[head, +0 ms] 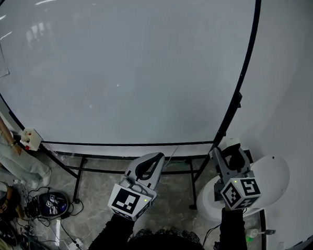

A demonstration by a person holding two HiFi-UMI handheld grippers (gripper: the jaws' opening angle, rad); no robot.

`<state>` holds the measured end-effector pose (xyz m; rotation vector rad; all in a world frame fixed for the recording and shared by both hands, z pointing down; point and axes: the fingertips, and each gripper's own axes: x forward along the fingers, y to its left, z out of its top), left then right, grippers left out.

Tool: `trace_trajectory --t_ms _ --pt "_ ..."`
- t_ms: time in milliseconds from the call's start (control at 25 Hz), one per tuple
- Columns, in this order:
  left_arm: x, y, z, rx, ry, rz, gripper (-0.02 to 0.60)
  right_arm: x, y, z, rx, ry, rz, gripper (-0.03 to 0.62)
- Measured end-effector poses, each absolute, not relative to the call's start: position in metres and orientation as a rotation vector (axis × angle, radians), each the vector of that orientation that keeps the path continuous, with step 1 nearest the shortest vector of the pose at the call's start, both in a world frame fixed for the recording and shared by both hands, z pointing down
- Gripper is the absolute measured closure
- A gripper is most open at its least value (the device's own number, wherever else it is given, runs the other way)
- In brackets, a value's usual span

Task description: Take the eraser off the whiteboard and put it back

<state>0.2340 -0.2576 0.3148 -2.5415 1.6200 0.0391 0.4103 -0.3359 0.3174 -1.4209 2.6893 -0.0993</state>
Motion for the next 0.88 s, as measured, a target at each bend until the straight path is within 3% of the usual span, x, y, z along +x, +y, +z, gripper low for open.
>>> trace_trajectory --t_ms 880 --pt "0.197 -0.208 0.319 -2.513 1.681 -0.015 0.580 0.381 -0.296 0.315 -1.411 2.699 -0.100 0.326"
